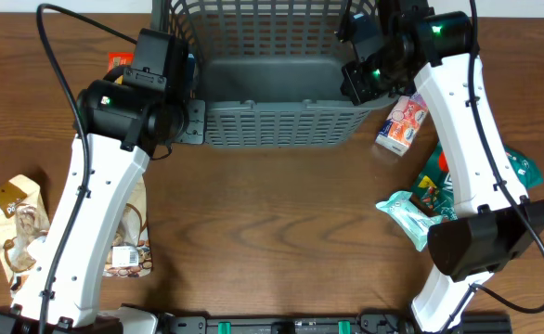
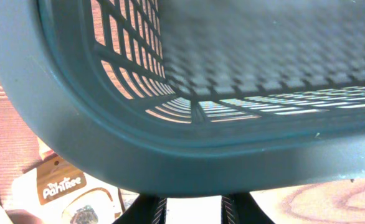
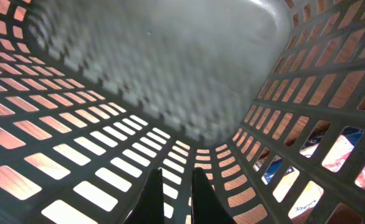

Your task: Pack container

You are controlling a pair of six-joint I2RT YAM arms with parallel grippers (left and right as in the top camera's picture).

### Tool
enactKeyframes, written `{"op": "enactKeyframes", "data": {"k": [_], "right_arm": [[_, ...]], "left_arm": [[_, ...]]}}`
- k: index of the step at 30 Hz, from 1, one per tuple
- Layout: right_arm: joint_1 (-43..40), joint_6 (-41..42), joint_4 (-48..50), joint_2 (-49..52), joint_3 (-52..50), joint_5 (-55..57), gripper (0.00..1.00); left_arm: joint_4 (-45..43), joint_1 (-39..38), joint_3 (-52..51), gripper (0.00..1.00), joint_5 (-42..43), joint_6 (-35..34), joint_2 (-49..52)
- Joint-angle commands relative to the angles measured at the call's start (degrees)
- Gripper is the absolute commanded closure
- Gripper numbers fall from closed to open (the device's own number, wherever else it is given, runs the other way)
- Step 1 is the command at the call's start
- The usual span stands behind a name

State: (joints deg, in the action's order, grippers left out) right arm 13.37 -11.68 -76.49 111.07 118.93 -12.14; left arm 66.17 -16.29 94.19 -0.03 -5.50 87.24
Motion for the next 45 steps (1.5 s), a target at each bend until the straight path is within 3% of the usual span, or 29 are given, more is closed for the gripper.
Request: {"op": "enactKeyframes", "data": {"k": [1, 7, 9, 10, 12, 13, 21, 24, 25, 28, 30, 31, 35, 41, 45], "right_arm": [[0.66, -0.59, -0.68, 0.26, 0.22, -0.13, 0.99], [0.63, -0.59, 0.76, 0.26, 0.22, -0.09, 0.97], [0.55, -0.59, 2.58, 0.26, 0.22, -0.07, 0.94], [0.55, -0.61, 3.37, 0.26, 0.22, -0.07, 0.9], [0.55, -0.61, 5.2, 0.26, 0.22, -0.07, 0.7], [0.55, -0.61, 6.05, 0.26, 0.22, -0.04, 0.68], [0.55, -0.61, 10.82, 0.04, 1.38, 0.17, 0.64], [0.55, -0.61, 10.99, 0.04, 4.42, 0.44, 0.58], [0.55, -0.61, 10.97, 0.04, 5.33, 0.57, 0.53], [0.55, -0.63, 10.43, 0.0, 10.6, 1.99, 0.37], [0.55, -0.59, 9.22, -0.22, 14.91, 3.63, 0.25], [0.55, -0.55, 7.96, -0.55, 17.59, 5.07, 0.19], [0.0, 10.14, 3.72, -2.6, 27.28, 19.43, 0.01], [-6.47, 42.4, -8.57, -9.88, 34.07, 36.96, 0.01], [-13.46, 45.57, -11.58, -11.69, 33.99, 31.39, 0.01]], "left_arm": [[-0.33, -0.17, -0.39, 0.8, -1.14, 1.01, -0.13], [-0.26, -0.2, -0.37, 0.78, -1.09, 0.96, -0.13], [-0.04, -0.17, -0.37, 0.7, -1.11, 0.96, -0.13], [0.09, -0.17, -0.37, 0.65, -1.11, 0.96, -0.13], [0.28, -0.17, -0.37, 0.56, -1.11, 0.96, -0.13], [0.39, -0.17, -0.37, 0.52, -1.11, 0.96, -0.15], [2.49, -0.17, -0.37, 0.51, -1.11, 0.92, -1.33], [2.51, -0.17, -0.37, 0.49, -1.11, 0.92, -3.15], [2.54, -0.17, -0.37, 0.41, -1.11, 0.9, -3.72], [3.06, -0.17, -0.37, 0.27, -1.14, 0.74, -6.38], [3.69, -0.17, -0.37, 0.26, -1.29, 0.72, -8.11], [4.07, -0.17, -0.37, 0.19, -1.88, 0.66, -8.92], [5.92, -0.13, -0.37, 0.14, -6.67, -1.99, -12.24], [6.23, -0.13, -0.37, 0.09, -7.32, -2.75, -15.04], [6.03, -0.13, -0.37, 0.09, -7.32, -2.75, -14.78]]}}
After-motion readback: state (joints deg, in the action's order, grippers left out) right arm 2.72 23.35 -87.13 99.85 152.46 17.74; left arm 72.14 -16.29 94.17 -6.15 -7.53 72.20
